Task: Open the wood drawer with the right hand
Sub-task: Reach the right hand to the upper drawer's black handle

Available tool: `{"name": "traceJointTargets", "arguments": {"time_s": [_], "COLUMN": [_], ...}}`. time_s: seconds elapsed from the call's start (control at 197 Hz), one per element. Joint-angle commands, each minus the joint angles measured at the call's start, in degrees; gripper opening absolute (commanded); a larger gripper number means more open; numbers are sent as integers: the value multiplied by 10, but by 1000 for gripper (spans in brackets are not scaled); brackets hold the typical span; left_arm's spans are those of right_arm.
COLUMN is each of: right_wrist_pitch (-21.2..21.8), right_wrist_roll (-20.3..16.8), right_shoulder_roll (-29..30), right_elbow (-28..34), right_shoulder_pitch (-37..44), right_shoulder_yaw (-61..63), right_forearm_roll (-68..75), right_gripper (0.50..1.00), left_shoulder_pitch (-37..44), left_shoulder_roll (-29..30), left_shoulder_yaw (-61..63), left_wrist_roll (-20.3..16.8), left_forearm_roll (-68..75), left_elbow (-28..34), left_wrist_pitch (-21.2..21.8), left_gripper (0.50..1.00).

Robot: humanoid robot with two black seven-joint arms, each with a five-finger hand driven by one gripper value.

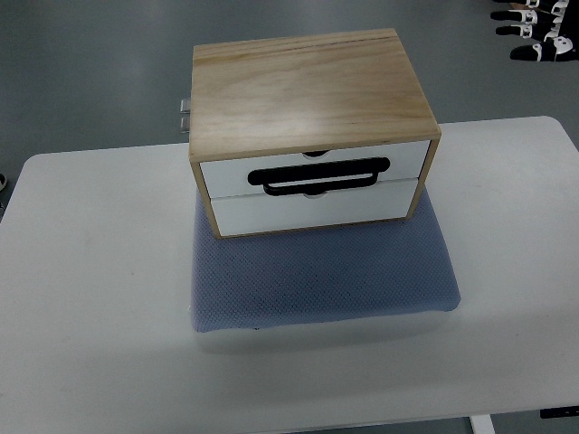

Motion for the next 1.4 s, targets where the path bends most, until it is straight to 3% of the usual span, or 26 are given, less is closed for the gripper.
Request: {"name": "traceJointTargets", "arguments": {"time_s": [0.0,0.208,0.365,0.633,0.973,1.145,1.394], "right_wrist_pitch": [13,8,1,-13,-14,-14,-14], "right_wrist_roll": [1,-2,-9,-51,-51,-51,-51], "right_shoulder_roll": [-22,-30,6,102,185,209,212], "right_elbow": [63,199,242,230,135,94,92], "right_shoulder_pitch": [40,86,107,124,134,127,125], "right_shoulder_yaw": [-27,-34,-34,-40,-85,-97,-100], "right_forearm_roll": [-25,-117,-169,-241,-251,-251,-251], "right_gripper": [944,944,944,944,944,944,944], "left_shoulder_pitch": [0,0,0,0,0,0,0], "left_shoulder_roll": [0,0,0,0,0,0,0], "left_shoulder_yaw": [0,0,0,0,0,0,0], "left_wrist_roll": [0,0,0,0,0,0,0], "left_forearm_roll": [0,0,0,0,0,0,0], "left_elbow": [-1,-1,0,-1,0,0,-1], "left_wrist_pitch": [0,0,0,0,0,0,0], "left_gripper": [1000,1000,1000,1000,1000,1000,1000]}}
